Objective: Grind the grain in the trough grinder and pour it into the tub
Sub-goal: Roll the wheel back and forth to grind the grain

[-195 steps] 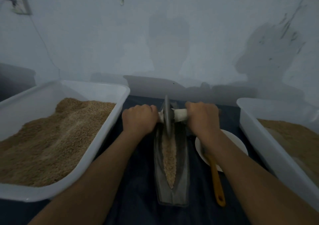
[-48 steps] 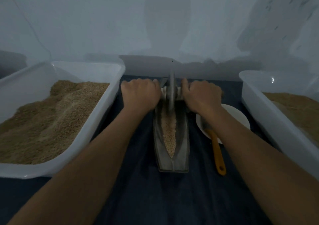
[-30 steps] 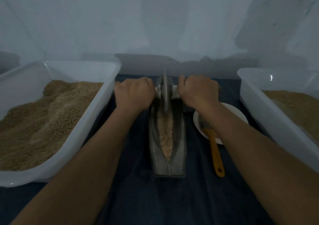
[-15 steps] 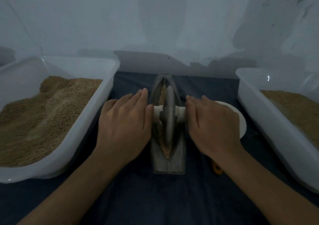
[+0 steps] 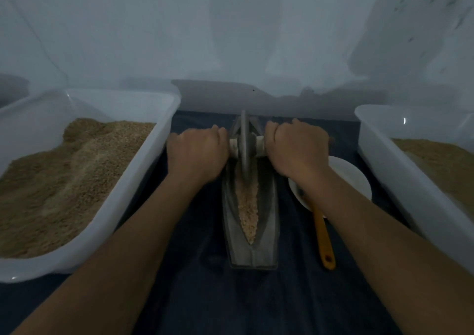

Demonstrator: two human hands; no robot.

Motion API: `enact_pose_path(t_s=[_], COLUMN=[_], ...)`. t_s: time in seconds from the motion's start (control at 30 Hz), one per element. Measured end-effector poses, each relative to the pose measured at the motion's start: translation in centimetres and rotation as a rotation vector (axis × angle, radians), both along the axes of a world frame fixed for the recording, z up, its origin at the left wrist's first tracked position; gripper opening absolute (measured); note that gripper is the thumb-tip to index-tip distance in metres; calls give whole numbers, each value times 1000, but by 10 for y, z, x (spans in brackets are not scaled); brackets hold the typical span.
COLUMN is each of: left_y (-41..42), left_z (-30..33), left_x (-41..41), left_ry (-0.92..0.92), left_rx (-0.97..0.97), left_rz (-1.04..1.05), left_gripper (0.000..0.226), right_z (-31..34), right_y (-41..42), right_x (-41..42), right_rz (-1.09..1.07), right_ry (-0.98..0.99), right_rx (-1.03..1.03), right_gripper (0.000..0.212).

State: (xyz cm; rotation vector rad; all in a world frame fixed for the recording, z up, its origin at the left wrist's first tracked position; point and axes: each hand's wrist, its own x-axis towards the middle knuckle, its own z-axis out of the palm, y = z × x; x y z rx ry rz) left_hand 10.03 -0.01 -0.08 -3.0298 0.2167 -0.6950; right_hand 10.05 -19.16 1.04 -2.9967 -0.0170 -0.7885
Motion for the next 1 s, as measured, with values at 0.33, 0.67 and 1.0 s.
enact_pose_path(t_s=[0.33, 0.67, 1.0], left_y=[18, -12, 15], left_z=[-15, 11, -15], left_x=[-89, 11, -99], left_ry=[-79, 1, -86], left_rx=[-235, -39, -257], left_rz=[-151, 73, -132], left_gripper=[58, 41, 55], right_z=[-12, 2, -11], right_y=[-3, 0, -4], right_x=[-99, 14, -100], right_rz=[99, -79, 148], right_ry=[-80, 74, -138], right_rx=[75, 27, 94], right_gripper=[59, 40, 54])
